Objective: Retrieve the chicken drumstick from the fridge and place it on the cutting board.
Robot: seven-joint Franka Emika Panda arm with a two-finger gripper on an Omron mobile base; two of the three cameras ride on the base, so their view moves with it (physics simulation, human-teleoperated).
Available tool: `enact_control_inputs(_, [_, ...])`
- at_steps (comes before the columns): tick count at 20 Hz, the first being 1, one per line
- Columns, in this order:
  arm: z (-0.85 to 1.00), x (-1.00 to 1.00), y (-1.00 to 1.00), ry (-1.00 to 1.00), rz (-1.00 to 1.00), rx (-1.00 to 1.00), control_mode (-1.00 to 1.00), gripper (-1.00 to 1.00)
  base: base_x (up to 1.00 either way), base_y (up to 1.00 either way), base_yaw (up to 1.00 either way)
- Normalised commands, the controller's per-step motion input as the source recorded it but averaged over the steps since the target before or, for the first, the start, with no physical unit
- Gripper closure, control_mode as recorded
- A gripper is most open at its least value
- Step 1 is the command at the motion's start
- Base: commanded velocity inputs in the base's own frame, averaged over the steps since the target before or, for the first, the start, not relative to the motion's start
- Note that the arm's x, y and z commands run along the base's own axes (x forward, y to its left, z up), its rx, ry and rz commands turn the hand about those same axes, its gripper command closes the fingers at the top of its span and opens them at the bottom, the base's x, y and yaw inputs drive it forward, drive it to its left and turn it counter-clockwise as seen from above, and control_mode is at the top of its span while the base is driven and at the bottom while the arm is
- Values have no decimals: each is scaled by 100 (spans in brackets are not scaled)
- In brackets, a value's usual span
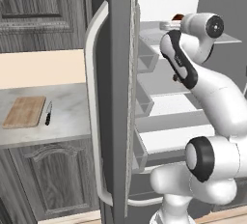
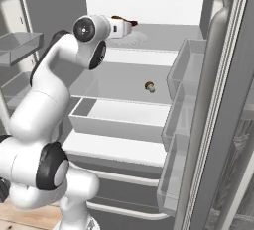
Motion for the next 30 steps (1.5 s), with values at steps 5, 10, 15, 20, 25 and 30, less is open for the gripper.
enact_control_inputs(5, [7, -99, 0, 0, 0, 0, -100, 100, 0, 0, 0])
enact_control_inputs(10, [0, -100, 0, 0, 0, 0, -100, 100, 0, 0, 0])
enact_control_inputs(15, [0, -100, 0, 0, 0, 0, -100, 100, 0, 0, 0])
enact_control_inputs(20, [0, -98, 0, 6, -3, 0, -100, 100, 0, 0, 0])
enact_control_inputs(25, [-2, -38, 0, 31, -5, 0, -100, 100, 0, 0, 0])
enact_control_inputs(30, [-2, -23, 0, 32, -4, 0, -100, 100, 0, 0, 0])
